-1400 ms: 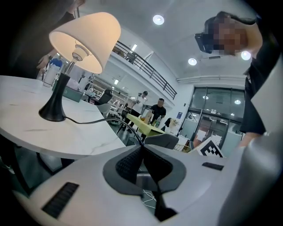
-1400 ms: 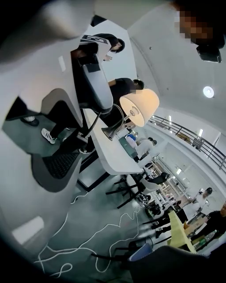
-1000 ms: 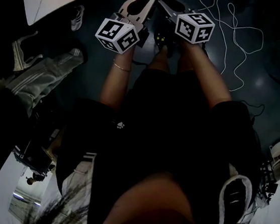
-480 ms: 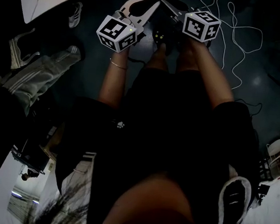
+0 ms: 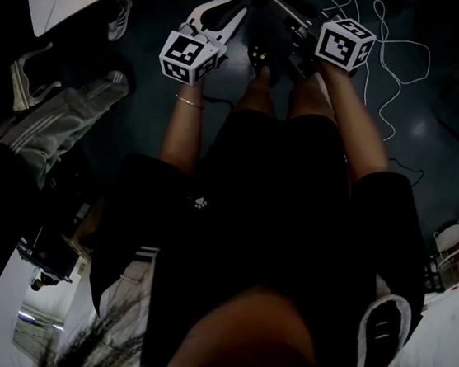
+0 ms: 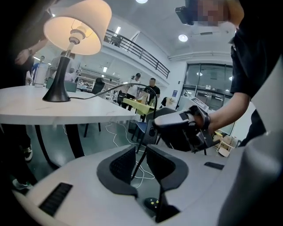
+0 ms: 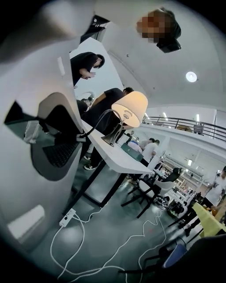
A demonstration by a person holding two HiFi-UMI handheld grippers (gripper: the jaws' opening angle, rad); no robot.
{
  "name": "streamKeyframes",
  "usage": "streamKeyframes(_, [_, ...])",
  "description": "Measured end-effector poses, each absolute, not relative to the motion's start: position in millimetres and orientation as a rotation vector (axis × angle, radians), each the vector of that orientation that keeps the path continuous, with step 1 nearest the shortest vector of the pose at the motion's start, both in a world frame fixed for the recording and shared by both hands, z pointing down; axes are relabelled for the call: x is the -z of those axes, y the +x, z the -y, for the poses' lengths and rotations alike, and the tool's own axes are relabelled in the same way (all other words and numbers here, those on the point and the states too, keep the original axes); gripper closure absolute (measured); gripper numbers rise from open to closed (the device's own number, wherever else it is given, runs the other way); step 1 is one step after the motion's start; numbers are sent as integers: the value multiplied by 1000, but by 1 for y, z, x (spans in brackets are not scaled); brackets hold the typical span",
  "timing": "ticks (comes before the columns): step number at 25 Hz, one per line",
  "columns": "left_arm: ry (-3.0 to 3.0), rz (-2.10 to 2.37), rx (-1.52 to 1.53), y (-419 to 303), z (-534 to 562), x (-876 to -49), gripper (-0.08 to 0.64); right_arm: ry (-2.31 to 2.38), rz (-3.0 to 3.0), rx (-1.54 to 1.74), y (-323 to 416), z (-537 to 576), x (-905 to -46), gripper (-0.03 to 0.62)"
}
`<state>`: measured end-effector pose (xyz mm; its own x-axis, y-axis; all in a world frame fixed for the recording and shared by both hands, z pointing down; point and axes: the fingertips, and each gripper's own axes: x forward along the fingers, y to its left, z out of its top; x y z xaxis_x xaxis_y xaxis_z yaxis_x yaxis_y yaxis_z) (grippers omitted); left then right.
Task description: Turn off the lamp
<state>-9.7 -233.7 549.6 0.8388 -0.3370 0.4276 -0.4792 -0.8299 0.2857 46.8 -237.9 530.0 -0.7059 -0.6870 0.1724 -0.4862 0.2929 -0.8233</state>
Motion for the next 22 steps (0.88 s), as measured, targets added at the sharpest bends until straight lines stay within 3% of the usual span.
streamKeyframes(12, [2643, 521, -551, 3, 218, -571, 491, -909, -2231, 1468, 41, 230, -525, 532])
streamKeyframes(22, [2730, 484, -617, 6, 206, -570, 545, -904, -2111, 1479, 47, 231, -526, 531])
